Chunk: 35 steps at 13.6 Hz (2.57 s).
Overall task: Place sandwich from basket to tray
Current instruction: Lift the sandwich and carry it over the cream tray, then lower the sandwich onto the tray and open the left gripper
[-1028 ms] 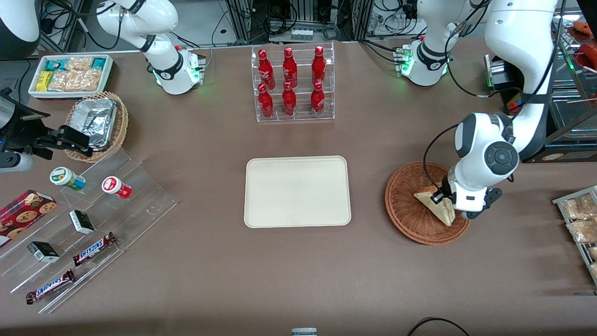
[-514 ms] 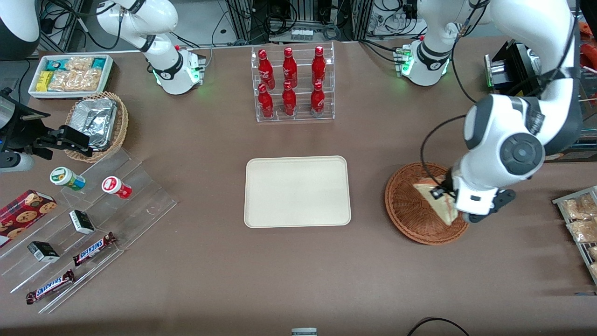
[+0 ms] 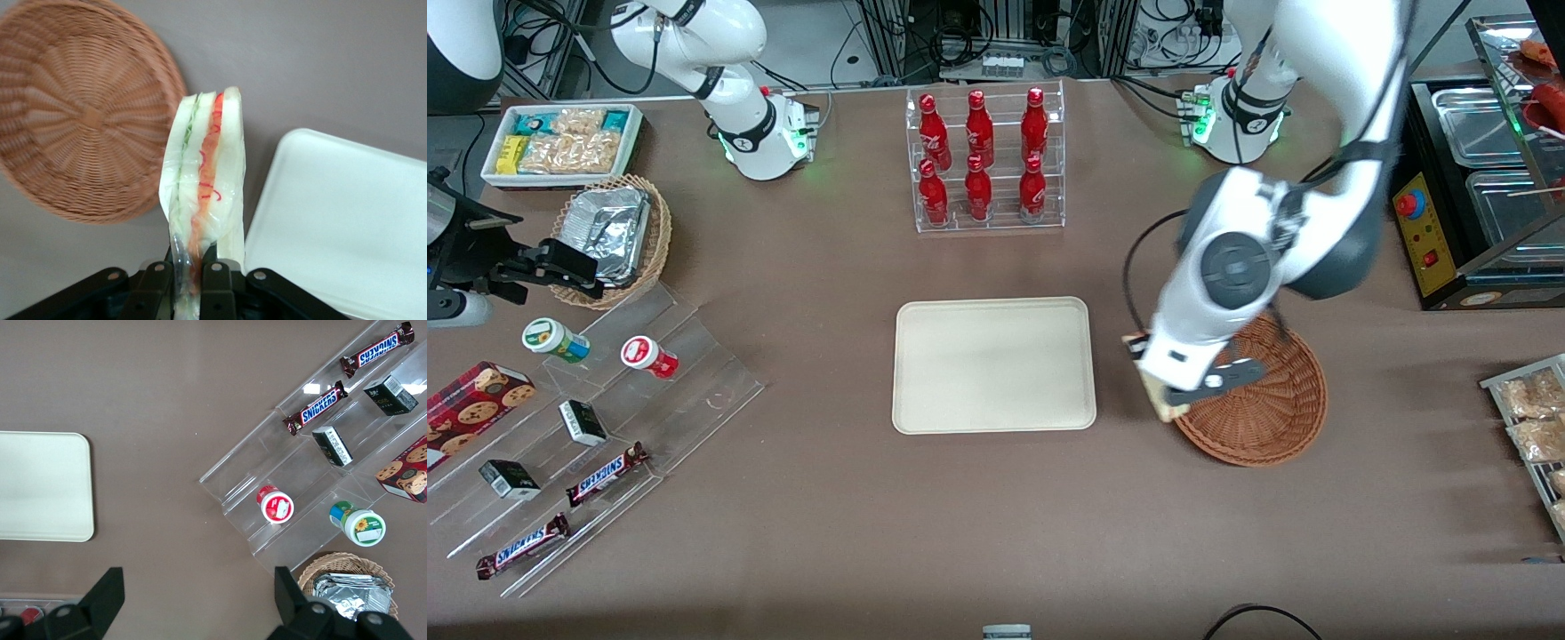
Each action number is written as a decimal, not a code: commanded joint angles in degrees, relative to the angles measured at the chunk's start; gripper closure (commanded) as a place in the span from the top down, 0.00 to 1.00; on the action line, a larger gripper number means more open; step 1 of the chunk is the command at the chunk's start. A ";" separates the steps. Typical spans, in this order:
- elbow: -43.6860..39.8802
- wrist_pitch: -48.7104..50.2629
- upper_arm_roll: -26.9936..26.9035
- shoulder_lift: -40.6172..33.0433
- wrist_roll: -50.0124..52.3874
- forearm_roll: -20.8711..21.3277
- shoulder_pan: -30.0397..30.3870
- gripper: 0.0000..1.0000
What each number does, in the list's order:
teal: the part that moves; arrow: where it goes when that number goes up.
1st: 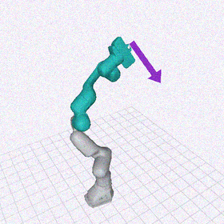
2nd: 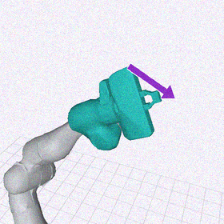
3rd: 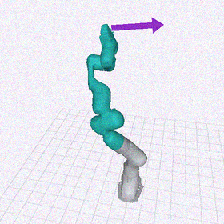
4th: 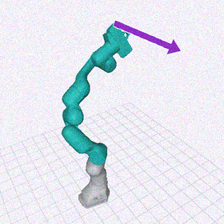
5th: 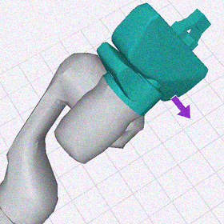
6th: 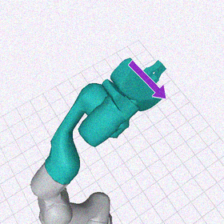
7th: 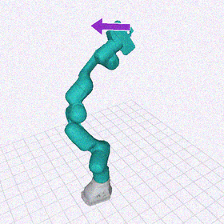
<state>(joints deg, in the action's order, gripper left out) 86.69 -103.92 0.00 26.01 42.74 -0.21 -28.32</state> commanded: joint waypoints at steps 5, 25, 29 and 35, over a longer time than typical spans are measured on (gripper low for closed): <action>-7.59 -3.48 -0.88 10.11 0.60 -0.40 -9.46 0.00; -7.67 -10.43 -0.96 17.41 1.39 -0.14 -16.94 0.99; -8.37 -10.43 -1.05 17.06 1.56 -0.32 -16.86 0.99; -9.69 -4.99 -1.23 9.34 1.56 -0.49 -13.70 1.00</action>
<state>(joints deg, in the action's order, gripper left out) 76.25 -111.77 -1.27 39.59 43.68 -0.21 -43.68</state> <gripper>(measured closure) 0.009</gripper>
